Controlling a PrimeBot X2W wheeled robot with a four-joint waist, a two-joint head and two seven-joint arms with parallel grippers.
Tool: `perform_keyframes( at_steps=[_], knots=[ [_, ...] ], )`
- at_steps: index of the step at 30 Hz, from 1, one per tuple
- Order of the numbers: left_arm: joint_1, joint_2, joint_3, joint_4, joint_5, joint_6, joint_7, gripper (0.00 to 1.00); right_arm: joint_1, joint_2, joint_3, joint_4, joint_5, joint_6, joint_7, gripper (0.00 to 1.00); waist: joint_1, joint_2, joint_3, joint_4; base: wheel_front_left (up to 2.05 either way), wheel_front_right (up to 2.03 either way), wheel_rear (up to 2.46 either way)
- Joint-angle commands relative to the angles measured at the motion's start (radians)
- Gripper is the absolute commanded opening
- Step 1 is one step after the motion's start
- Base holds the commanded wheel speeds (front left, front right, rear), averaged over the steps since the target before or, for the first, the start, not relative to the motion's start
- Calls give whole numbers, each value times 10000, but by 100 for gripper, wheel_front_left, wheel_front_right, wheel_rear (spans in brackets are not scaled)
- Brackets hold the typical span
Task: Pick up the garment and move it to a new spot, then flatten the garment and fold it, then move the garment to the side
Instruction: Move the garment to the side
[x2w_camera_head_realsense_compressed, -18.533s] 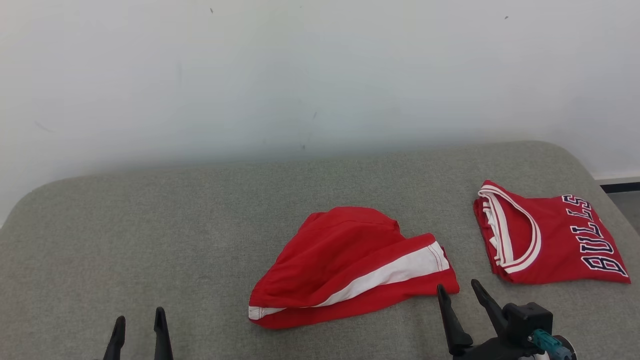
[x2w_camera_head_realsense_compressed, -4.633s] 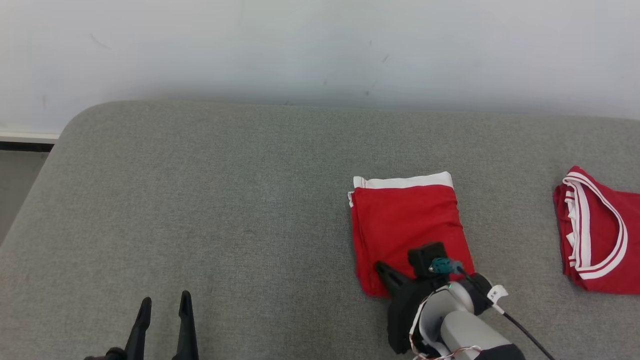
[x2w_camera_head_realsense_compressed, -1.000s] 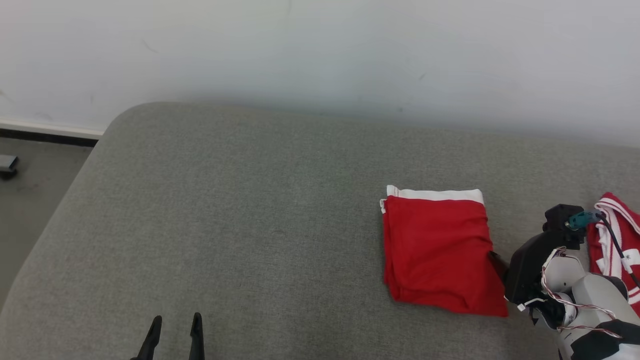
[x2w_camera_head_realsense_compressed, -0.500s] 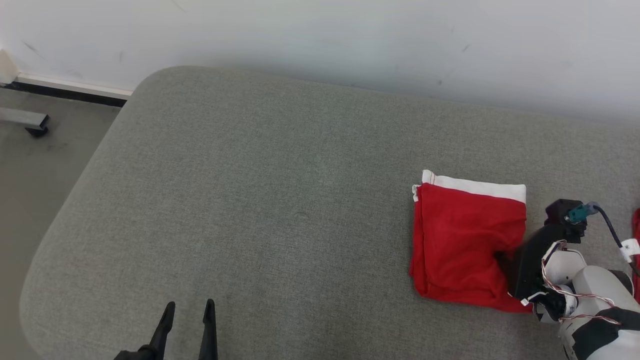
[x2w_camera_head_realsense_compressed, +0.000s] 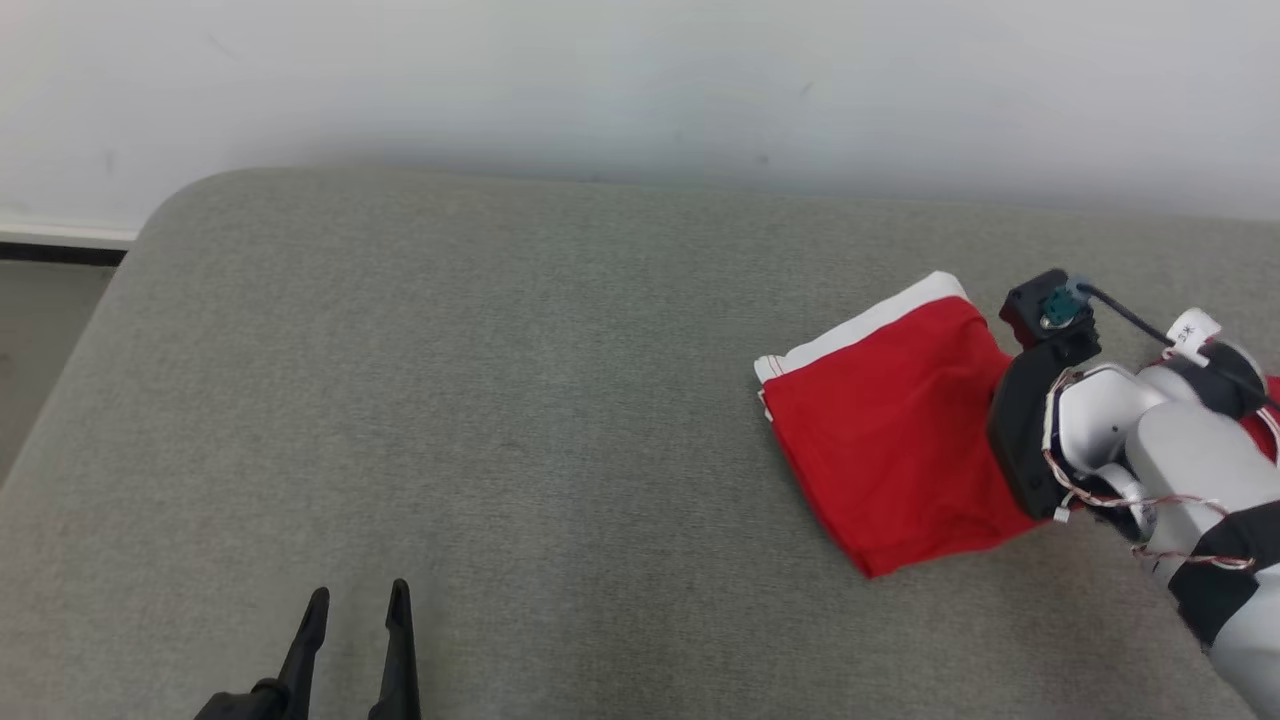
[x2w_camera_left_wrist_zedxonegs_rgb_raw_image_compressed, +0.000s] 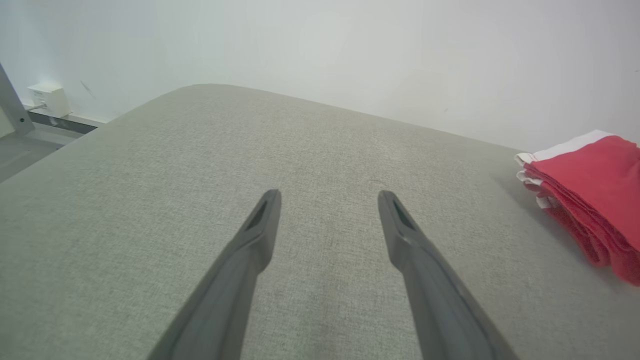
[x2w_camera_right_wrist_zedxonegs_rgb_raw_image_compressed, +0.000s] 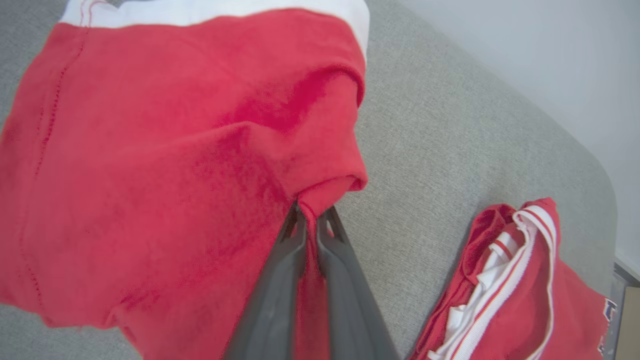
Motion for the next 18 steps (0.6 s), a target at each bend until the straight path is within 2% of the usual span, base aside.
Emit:
perform_keyframes(
  at_steps=[1,8,12,18],
  knots=[
    [-149,3,32,-106,-84,82,-2,100,-409,-459,466,-404,321,-32,207,0,0,-1,34,-944,0,0,0],
    [-465,3,-38,-281,-224,164,-2,100,-1550,-1428,1502,-1154,1083,-32,329,0,0,-1,502,-2121,0,0,0],
    [-664,3,-32,-330,-118,141,0,100,-1817,-1751,1575,-1049,1225,-32,106,0,0,-1,812,-2438,0,0,0],
    [-1111,14,251,-326,420,-146,-2,100,-2251,-2223,1434,-651,1319,-32,-640,0,0,-1,1599,-3009,0,0,0]
  ],
)
